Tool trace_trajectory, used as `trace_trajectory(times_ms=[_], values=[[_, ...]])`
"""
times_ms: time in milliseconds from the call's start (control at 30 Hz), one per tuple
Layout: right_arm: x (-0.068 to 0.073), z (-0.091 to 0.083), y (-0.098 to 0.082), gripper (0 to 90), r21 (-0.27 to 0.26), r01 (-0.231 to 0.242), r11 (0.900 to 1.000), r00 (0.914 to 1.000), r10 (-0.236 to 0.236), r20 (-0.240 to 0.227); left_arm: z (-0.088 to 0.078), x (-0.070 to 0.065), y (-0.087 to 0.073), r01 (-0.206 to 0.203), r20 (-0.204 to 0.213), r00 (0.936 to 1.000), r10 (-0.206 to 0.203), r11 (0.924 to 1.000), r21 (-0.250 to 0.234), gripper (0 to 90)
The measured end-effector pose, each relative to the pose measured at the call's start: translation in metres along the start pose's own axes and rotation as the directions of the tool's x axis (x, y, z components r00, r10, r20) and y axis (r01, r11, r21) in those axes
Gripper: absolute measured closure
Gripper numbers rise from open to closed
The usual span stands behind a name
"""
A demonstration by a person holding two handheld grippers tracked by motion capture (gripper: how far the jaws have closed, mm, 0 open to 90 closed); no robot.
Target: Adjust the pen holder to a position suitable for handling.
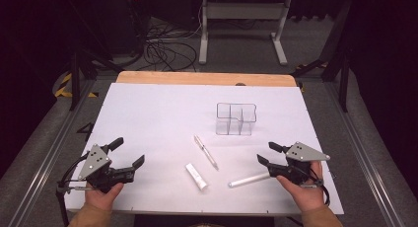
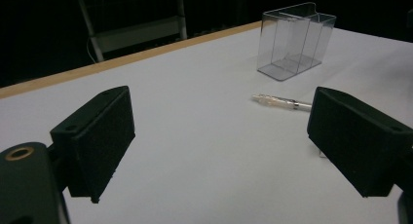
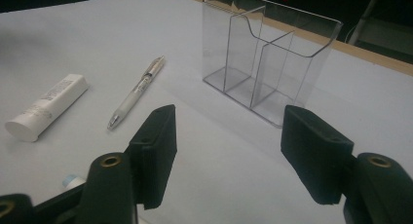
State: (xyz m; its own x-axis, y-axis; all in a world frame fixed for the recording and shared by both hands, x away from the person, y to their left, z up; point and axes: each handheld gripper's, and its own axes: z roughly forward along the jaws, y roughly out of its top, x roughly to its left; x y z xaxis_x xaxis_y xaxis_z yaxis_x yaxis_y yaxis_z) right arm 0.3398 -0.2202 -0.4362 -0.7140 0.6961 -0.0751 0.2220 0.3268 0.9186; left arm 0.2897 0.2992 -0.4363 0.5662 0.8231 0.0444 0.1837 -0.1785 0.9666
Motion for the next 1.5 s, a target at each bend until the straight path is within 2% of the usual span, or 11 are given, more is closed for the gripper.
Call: trace_trajectory(times_ms=[267,400,800,1067,1500], values=[[0.001,0.001,0.001,38.1,0.004,-0.002,1.000,1.0000,0.002,-0.004,0.000,-0.003,0.001,-0.033,-0.020,0.9993,0.033,0.9995,-0.001,11.3],[0.002,0.001,0.002,38.1,0.001,-0.001,1.000,1.0000,0.001,-0.007,0.000,-0.004,0.001,-0.035,-0.021,0.9992,0.035,0.9994,-0.002,11.4],[0.004,0.001,0.004,38.1,0.006,-0.004,1.000,0.9999,0.005,-0.014,-0.001,-0.002,0.000,-0.005,-0.009,1.0000,0.005,1.0000,-0.004,11.8],[0.007,0.004,0.010,38.1,0.008,0.002,1.000,0.9996,-0.002,-0.028,-0.001,-0.003,0.000,-0.017,-0.018,0.9997,0.017,0.9998,-0.004,12.0],[0.016,0.025,0.029,37.5,0.024,0.026,0.999,0.9969,-0.024,-0.075,-0.001,-0.002,0.000,-0.014,-0.020,0.9997,0.014,0.9999,-0.004,12.1]])
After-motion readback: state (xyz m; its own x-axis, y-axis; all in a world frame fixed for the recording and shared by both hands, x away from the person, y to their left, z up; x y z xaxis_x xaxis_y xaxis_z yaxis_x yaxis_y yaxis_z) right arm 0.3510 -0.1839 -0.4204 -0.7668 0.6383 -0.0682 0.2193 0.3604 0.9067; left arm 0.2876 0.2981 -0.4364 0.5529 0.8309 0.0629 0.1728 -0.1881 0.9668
